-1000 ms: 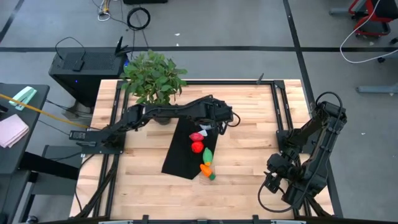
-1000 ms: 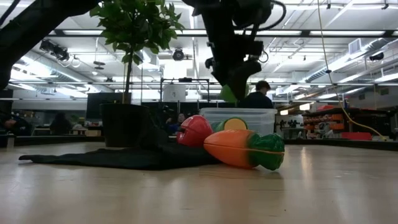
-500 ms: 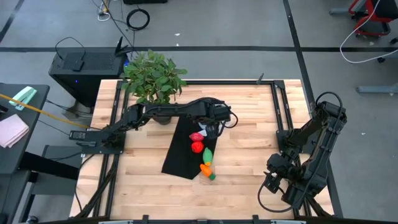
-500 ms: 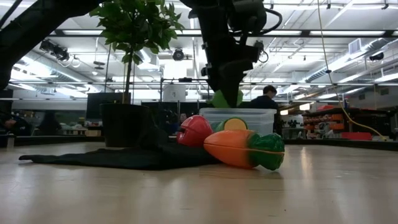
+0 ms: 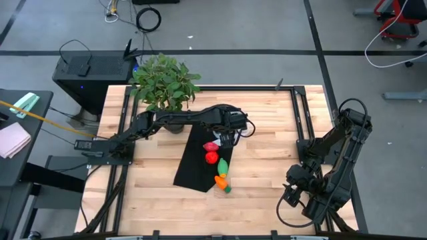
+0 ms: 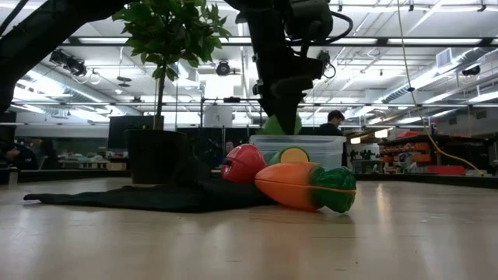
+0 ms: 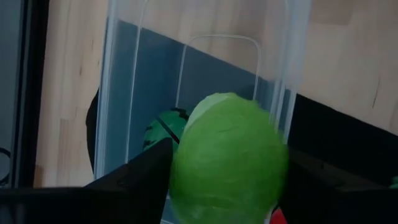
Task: Pick and placing Produce into tupperware
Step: Put the cabbage into the transparent bin, then put the carrot into the transparent bin
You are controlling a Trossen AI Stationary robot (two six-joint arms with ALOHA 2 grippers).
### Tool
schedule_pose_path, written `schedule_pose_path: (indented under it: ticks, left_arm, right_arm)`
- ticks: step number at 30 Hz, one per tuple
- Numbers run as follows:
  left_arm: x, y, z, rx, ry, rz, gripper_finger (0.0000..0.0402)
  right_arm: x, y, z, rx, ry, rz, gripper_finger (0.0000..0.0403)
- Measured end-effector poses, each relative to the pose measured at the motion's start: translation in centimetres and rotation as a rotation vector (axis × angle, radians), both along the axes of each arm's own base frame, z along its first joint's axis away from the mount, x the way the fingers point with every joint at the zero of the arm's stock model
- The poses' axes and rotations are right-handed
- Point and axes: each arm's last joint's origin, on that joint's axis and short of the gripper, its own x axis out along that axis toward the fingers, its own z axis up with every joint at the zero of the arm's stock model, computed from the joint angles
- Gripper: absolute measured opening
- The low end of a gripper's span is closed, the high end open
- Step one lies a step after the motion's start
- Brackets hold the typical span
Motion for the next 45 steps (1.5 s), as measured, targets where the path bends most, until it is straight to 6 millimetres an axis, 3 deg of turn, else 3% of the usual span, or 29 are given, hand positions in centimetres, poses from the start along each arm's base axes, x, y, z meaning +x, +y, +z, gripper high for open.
schedule_pose_path:
  ticks: [11, 15, 23, 26, 34, 45]
  left_arm:
    - [0.1, -0.3, 0.0, -0.002, -0.006, 0.002, 0.0264]
    - [0.6, -1.5, 1.3, -0.002, -0.061, -0.048, 0.0254]
    - [1.7, -7.7, 7.0, -0.132, -0.293, -0.306, 0.0233]
    - [1.5, -10.9, 7.7, -0.201, -0.34, -0.382, 0.0231]
    - [-0.6, -17.5, 6.5, -0.223, -0.187, -0.516, 0.0231]
    - [-2.7, -21.9, 4.5, -0.2, 0.025, -0.862, 0.0236]
  right_arm:
    - [0.0, 0.0, 0.0, 0.001, 0.0, 0.0, 0.0323]
    - [0.0, 0.0, 0.0, 0.001, 0.0, 0.0, 0.0323]
    - [0.0, 0.0, 0.0, 0.0, 0.0, -0.001, 0.0323]
    - [0.0, 0.0, 0.0, 0.001, -0.001, -0.004, 0.0323]
    - [0.0, 0.0, 0.0, -0.005, -0.016, -0.011, 0.0323]
    - [0.6, 0.6, -0.1, 0.055, -0.088, -0.009, 0.0323]
